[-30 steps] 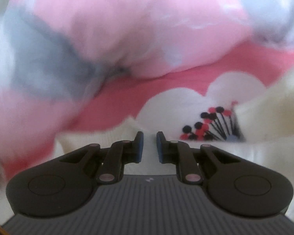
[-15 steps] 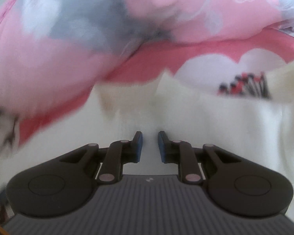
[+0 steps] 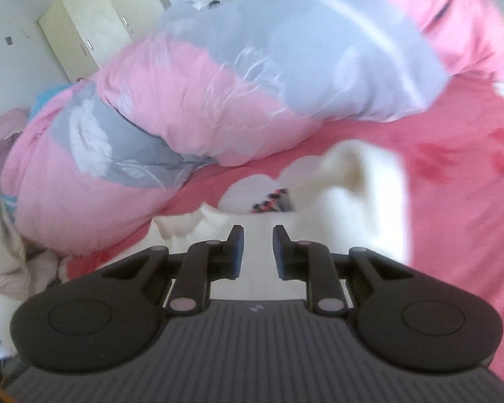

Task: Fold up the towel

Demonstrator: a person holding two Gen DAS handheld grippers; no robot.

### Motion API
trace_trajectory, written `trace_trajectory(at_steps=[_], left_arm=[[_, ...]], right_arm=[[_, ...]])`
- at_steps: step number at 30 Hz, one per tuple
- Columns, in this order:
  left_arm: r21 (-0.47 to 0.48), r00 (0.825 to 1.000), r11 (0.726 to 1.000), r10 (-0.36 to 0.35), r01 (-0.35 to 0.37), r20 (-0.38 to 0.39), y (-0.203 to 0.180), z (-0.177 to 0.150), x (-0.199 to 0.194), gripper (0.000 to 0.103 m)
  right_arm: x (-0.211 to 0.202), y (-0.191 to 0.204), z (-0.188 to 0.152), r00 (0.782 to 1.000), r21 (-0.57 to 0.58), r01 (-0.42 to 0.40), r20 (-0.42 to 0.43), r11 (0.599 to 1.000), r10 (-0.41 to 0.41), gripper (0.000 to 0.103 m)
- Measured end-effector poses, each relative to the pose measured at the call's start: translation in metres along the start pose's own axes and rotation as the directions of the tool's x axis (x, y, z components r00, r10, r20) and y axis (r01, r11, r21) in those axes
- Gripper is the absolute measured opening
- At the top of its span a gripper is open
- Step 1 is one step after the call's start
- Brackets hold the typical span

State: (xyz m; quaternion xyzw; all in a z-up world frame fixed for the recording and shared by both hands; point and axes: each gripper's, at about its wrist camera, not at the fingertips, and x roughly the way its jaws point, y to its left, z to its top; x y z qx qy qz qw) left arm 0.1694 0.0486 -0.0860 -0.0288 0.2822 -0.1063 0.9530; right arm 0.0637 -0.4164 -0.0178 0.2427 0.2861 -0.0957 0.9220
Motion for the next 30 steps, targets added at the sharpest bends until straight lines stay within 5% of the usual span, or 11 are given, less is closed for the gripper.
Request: trace_trajectory(at_steps=[6,13,17,21,26,30], left_arm=[[0.053,0.996,0.995,-0.089,0.090,-0.013,-0.044,0.011,-0.020,0.045],[0.157,0.972,0.960,-0.221,0.232,-0.081,-0.126,0.000,-0.008,0.045],[0.173,0.964,0.950,-0.241,0.259,-0.115,-0.155,-0.020,0.010,0.045],[0.170,0.966,0.955,-0.220,0.242,-0.139,-0.159,-0.034,0.020,0.045],[0.141,0.967,0.962,-0.215,0.234,-0.137,-0.152,-0.034,0.021,0.045],[0.149,0.969,0.962,-0.208,0.227,-0.135,-0.153,-0.035,0.022,0.047]], right_arm=[[-0.002,-0.008,-0.036,0.991,-0.059,-0.053,-0.128,0.997,0.045,0.020],[0.090,0.008,-0.072,0.960,-0.143,-0.100,-0.272,0.985,0.058,0.019],[0.137,-0.023,-0.051,0.973,-0.102,-0.069,-0.228,0.992,0.044,0.000],[0.158,-0.065,-0.015,0.975,0.088,-0.103,-0.186,0.991,0.118,0.000],[0.138,-0.094,-0.001,0.989,0.173,-0.112,-0.078,0.979,0.127,0.000],[0.095,-0.091,-0.016,0.972,0.118,-0.196,-0.109,0.974,0.208,0.020]])
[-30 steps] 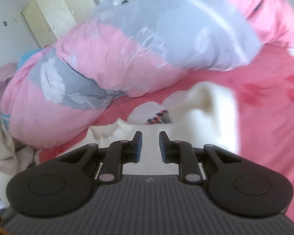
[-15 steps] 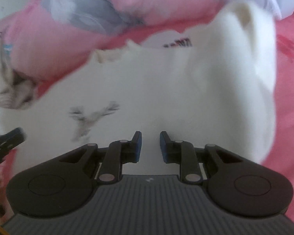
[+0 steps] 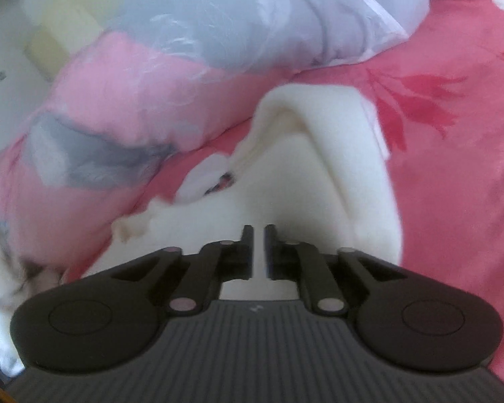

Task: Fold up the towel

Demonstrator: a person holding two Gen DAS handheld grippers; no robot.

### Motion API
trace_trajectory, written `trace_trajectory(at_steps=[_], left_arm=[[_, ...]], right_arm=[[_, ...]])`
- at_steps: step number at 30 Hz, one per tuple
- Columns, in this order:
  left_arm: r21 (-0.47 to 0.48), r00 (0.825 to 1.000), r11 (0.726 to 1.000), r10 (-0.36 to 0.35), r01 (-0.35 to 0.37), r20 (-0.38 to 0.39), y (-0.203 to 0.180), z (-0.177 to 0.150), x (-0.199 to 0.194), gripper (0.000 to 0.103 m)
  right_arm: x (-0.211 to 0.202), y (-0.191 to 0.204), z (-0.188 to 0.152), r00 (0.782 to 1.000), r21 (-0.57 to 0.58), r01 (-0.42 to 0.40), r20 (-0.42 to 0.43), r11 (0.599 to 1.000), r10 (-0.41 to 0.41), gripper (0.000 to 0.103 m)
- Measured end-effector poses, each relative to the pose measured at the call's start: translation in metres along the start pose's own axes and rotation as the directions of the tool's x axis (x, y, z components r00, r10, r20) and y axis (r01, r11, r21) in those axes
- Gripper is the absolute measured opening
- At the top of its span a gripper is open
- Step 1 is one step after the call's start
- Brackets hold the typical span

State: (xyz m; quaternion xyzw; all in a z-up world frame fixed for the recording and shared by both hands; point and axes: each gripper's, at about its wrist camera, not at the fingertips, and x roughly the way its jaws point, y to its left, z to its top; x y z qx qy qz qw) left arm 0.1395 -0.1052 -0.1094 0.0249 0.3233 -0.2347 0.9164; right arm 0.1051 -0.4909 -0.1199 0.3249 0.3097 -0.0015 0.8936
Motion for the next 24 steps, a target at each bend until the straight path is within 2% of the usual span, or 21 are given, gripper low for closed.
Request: trace_trajectory(at_steps=[1,4,5,8,9,11,14,16,17,21,23,24], left_arm=[[0.005,1.000,1.000,0.004,-0.004,0.001,-0.001,0.000,0.000,0.048],[0.019,1.000,1.000,0.014,-0.014,0.003,-0.003,0.000,0.000,0.048],[0.021,1.000,1.000,0.015,-0.016,0.003,-0.004,0.000,0.000,0.048],[0.022,1.000,1.000,0.017,-0.017,0.005,-0.004,0.000,-0.001,0.048],[0.022,1.000,1.000,0.016,-0.016,0.006,-0.004,-0.001,0.000,0.048],[0.021,1.000,1.000,0.014,-0.014,0.009,-0.004,-0.001,0.001,0.048],[0.027,1.000,0.999,0.019,-0.019,0.010,-0.005,-0.002,0.001,0.049],[0.033,1.000,0.999,0.023,-0.023,0.011,-0.006,-0.002,0.001,0.049],[0.036,1.000,0.999,0.025,-0.025,0.011,-0.007,-0.002,0.001,0.049],[0.038,1.000,0.999,0.027,-0.027,0.013,-0.007,-0.001,0.001,0.049],[0.038,1.000,0.999,0.027,-0.027,0.014,-0.007,-0.002,0.001,0.049],[0.038,1.000,0.999,0.027,-0.028,0.015,-0.008,-0.002,0.001,0.049]], right_arm=[[-0.008,0.002,-0.009,0.999,-0.025,-0.031,-0.039,0.999,0.030,0.026],[-0.014,0.009,-0.046,0.980,-0.115,-0.071,-0.194,0.991,0.048,0.028],[-0.014,0.008,-0.055,0.977,-0.140,-0.058,-0.212,0.989,0.027,0.028],[-0.018,-0.017,-0.043,0.991,-0.067,-0.010,-0.134,0.998,0.001,0.017],[-0.020,-0.025,-0.038,0.994,-0.039,0.004,-0.105,0.999,-0.008,0.005],[-0.030,-0.040,-0.024,0.999,0.042,0.016,-0.033,0.999,-0.014,0.002],[-0.051,-0.050,-0.006,0.997,0.118,-0.027,0.078,0.993,0.017,0.015],[-0.063,-0.051,0.007,0.987,0.123,-0.039,0.160,0.992,0.019,0.042],[-0.066,-0.050,0.013,0.982,0.119,-0.031,0.190,0.992,0.008,0.045],[-0.055,-0.023,0.044,0.974,-0.028,0.074,0.216,0.997,-0.066,0.045],[-0.038,0.001,0.059,0.970,-0.189,0.158,0.212,0.969,-0.117,0.049],[-0.029,0.014,0.067,0.967,-0.273,0.199,0.212,0.941,-0.143,0.055]])
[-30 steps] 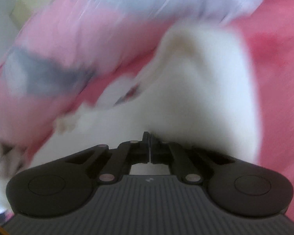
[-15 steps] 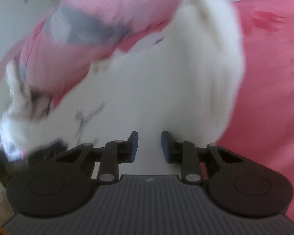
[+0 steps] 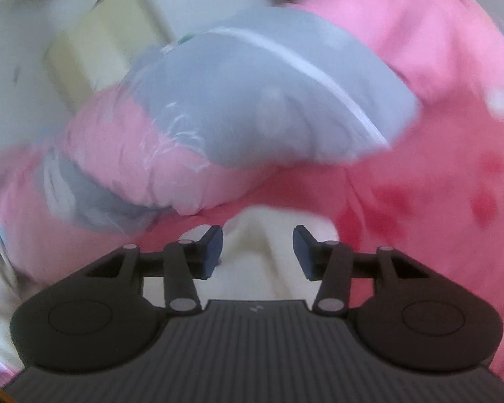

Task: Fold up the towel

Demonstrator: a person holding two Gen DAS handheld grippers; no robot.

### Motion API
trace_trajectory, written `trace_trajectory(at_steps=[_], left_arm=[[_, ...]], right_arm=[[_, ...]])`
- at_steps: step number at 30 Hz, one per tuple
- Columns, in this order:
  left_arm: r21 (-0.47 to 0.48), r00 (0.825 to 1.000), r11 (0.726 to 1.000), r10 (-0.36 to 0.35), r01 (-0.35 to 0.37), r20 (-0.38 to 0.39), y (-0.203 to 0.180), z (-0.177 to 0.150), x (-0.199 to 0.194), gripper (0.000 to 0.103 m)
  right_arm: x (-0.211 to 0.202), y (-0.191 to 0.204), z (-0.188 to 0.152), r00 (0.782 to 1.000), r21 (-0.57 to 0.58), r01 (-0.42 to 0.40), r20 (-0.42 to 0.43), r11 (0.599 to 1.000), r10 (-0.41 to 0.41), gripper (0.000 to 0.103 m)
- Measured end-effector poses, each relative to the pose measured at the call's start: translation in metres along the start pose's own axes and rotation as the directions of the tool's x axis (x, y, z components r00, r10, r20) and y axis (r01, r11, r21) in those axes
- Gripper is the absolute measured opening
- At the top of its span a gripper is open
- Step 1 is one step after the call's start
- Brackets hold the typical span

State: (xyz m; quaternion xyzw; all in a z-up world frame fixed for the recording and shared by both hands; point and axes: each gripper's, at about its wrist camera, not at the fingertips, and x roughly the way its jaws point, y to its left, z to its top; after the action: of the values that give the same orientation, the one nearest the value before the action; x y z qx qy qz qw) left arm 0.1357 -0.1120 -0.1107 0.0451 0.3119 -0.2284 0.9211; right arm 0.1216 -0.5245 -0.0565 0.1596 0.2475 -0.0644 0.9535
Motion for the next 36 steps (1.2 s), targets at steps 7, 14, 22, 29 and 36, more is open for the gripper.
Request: trace_trajectory(at_steps=[7,14,22,29,36], left_arm=[[0.000,1.000,1.000,-0.001,0.001,0.003,0.000,-0.001,0.000,0.049],[0.006,1.000,1.000,0.002,-0.002,0.004,-0.001,-0.002,0.000,0.049],[0.024,1.000,1.000,0.016,-0.016,0.002,-0.004,-0.001,0.000,0.050],[0.036,1.000,0.999,0.028,-0.028,0.004,-0.007,-0.002,-0.001,0.050],[0.039,1.000,0.999,0.031,-0.031,0.004,-0.008,-0.003,-0.002,0.050]], right_arm=[[0.086,0.064,0.011,0.961,-0.579,0.150,-0.107,0.802,-0.257,0.062],[0.114,0.043,0.004,0.928,-0.596,0.132,-0.207,0.792,-0.311,0.014],[0.010,-0.080,0.022,0.996,0.096,0.085,0.024,0.992,-0.088,0.009],[-0.051,-0.207,-0.051,0.986,0.596,-0.006,0.136,0.803,-0.094,0.009],[-0.082,-0.268,-0.123,0.972,0.814,-0.089,0.197,0.573,-0.128,0.008]])
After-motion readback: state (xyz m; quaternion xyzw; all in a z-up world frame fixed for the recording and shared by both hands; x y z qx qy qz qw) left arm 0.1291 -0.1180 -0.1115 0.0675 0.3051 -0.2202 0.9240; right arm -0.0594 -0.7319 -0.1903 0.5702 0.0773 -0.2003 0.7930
